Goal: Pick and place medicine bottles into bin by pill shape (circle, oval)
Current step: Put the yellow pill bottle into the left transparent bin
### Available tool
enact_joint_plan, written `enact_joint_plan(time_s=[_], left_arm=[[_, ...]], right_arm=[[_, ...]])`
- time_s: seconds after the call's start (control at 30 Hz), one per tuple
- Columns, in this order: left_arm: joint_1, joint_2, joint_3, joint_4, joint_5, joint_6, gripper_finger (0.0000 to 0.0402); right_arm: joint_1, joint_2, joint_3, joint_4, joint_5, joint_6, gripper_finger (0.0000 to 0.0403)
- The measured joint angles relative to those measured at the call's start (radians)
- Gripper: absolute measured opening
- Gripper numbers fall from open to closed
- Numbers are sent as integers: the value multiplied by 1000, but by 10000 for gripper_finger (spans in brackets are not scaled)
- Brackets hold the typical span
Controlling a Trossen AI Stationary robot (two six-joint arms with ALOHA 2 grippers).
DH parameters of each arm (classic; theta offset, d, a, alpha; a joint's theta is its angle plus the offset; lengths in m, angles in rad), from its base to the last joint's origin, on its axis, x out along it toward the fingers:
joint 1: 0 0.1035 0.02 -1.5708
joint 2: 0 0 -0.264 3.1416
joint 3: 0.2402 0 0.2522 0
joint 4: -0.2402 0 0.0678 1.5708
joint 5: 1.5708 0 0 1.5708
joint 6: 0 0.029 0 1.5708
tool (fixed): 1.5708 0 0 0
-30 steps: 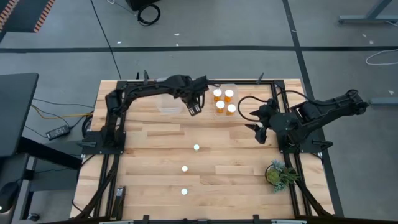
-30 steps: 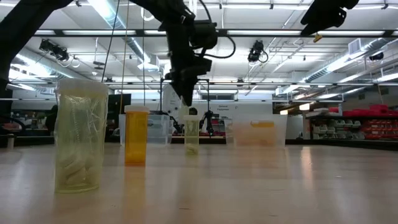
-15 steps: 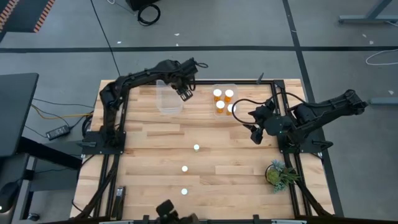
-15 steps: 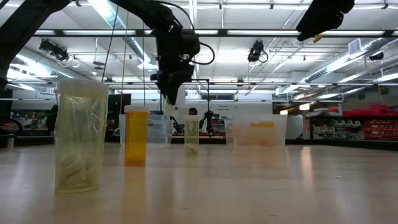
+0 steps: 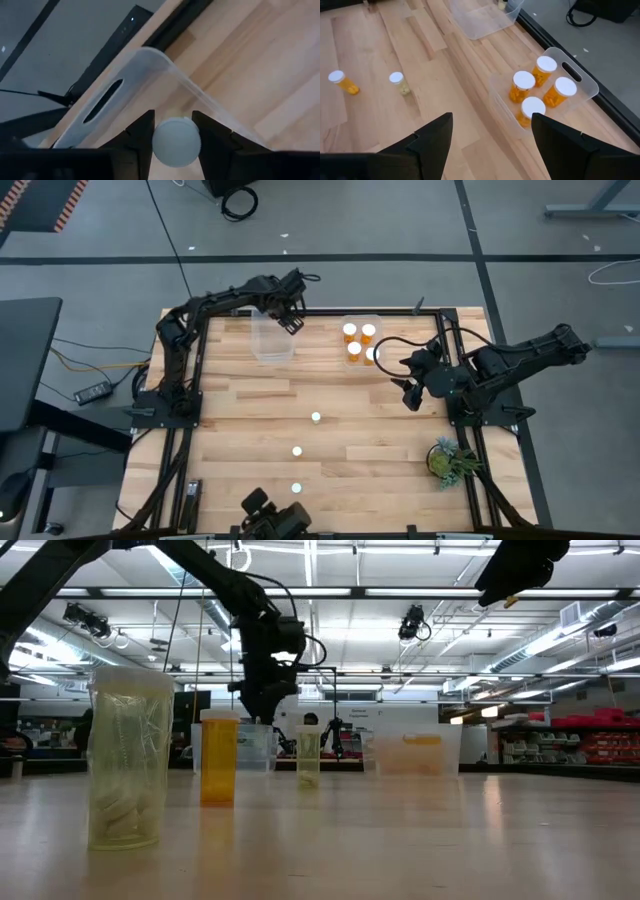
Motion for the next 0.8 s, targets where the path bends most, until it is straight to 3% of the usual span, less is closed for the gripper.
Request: enact_joint_plan(time_s=[0.27, 0.8], left_arm=[[-1, 1, -108, 116, 1, -52, 130], [5, 1, -185, 223, 1, -100, 137]], right_arm=[[0, 0, 0, 1, 7, 0, 277], [0, 0, 0, 1, 7, 3, 277]])
